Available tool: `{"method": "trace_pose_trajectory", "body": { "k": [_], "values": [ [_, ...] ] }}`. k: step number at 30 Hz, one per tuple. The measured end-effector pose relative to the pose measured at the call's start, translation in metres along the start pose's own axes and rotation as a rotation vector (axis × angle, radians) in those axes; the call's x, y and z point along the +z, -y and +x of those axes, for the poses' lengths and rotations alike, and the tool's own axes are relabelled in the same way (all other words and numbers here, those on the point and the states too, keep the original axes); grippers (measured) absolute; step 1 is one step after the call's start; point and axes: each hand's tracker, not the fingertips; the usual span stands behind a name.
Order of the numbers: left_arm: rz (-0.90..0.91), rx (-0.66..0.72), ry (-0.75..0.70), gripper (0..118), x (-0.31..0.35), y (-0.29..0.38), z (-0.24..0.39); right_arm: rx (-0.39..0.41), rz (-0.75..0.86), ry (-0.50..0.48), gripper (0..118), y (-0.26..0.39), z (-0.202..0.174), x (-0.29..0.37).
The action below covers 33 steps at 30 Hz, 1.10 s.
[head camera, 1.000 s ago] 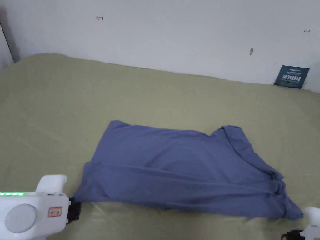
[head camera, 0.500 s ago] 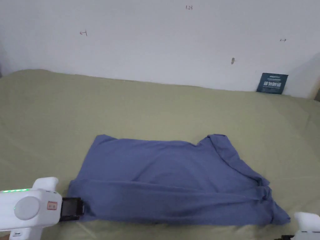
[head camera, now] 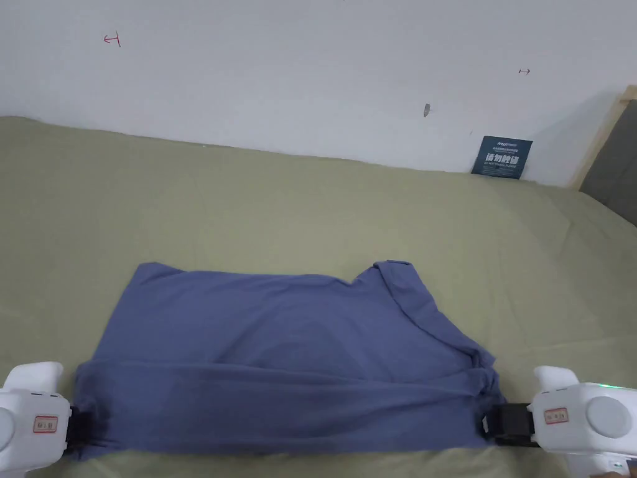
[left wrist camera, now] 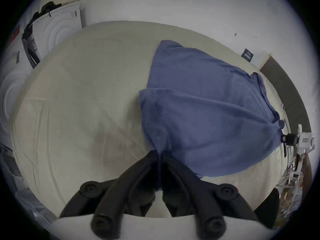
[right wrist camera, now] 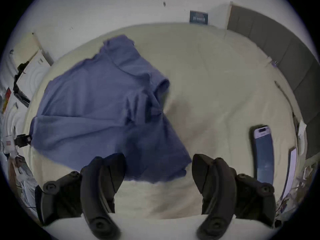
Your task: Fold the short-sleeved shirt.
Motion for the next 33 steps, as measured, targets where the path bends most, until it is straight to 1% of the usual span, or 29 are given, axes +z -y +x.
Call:
{"method": "trace_pose_trajectory", "body": {
  "k": [1, 2, 3, 4, 5, 6, 7, 8, 9, 11, 14, 17, 18, 20, 21, 25, 28, 29, 30, 33],
  "values": [
    [-0.003, 0.011, 0.005, 7, 0.001, 0.0, -0.002, -0.01, -0.029, -0.008, 71, 0.001, 0.0, -0.005],
    [-0.003, 0.021, 0.016, 6, 0.003, 0.001, -0.004, -0.004, -0.063, -0.021, 70, 0.003, -0.003, -0.007],
    [-0.006, 0.021, 0.023, 6, 0.0, -0.003, -0.006, 0.011, -0.032, 0.01, 60, 0.003, -0.006, -0.002],
    [-0.007, 0.018, 0.03, 6, 0.001, -0.003, -0.007, 0.012, -0.003, 0.004, 13, 0.003, -0.009, 0.006],
    [-0.009, 0.017, 0.039, 6, 0.002, -0.003, -0.009, 0.004, 0.009, -0.051, 10, 0.002, -0.009, 0.012],
    [-0.012, 0.018, 0.049, 6, 0.003, -0.003, -0.011, -0.03, 0.026, -0.144, 10, 0.005, -0.011, 0.017],
    [-0.014, 0.021, 0.053, 6, 0.003, -0.006, -0.012, -0.02, 0.023, -0.085, 10, 0.006, -0.013, 0.021],
    [-0.018, 0.028, 0.064, 6, 0.006, -0.008, -0.014, -0.006, 0.0, -0.053, 10, 0.005, -0.015, 0.024],
    [-0.015, 0.033, 0.074, 6, 0.01, -0.008, -0.016, 0.002, -0.037, -0.04, 10, 0.005, -0.015, 0.028],
    [-0.002, 0.041, 0.094, 6, 0.017, -0.011, -0.02, -0.023, -0.026, -0.086, 10, 0.006, -0.015, 0.041],
    [0.021, 0.038, 0.134, 6, 0.036, -0.011, -0.025, -0.064, 0.007, -0.122, 10, 0.008, -0.009, 0.065],
    [0.022, 0.037, 0.163, 6, 0.054, -0.008, -0.028, -0.081, 0.022, -0.143, 10, 0.014, -0.005, 0.087],
    [0.024, 0.032, 0.159, 6, 0.061, -0.004, -0.028, -0.075, 0.025, -0.139, 10, 0.019, -0.012, 0.098],
    [0.014, 0.003, 0.132, 6, 0.07, 0.003, -0.03, -0.054, 0.011, -0.112, 10, 0.03, -0.014, 0.11],
    [0.011, -0.002, 0.136, 6, 0.076, 0.01, -0.032, -0.049, 0.005, -0.114, 10, 0.038, -0.013, 0.115],
    [-0.01, -0.007, 0.151, 6, 0.089, 0.041, -0.038, -0.061, -0.025, -0.133, 10, 0.073, -0.011, 0.126],
    [-0.028, -0.02, 0.141, 6, 0.094, 0.069, -0.036, -0.085, -0.057, -0.138, 10, 0.105, -0.009, 0.128],
    [-0.037, -0.02, 0.14, 6, 0.096, 0.078, -0.037, -0.125, -0.074, -0.137, 10, 0.116, -0.006, 0.128],
    [-0.054, -0.02, 0.145, 6, 0.097, 0.088, -0.038, -0.143, -0.085, -0.143, 10, 0.128, -0.003, 0.129],
    [-0.083, -0.027, 0.145, 6, 0.1, 0.109, -0.04, -0.158, -0.106, -0.132, 10, 0.151, 0.001, 0.131]
  ]
}}
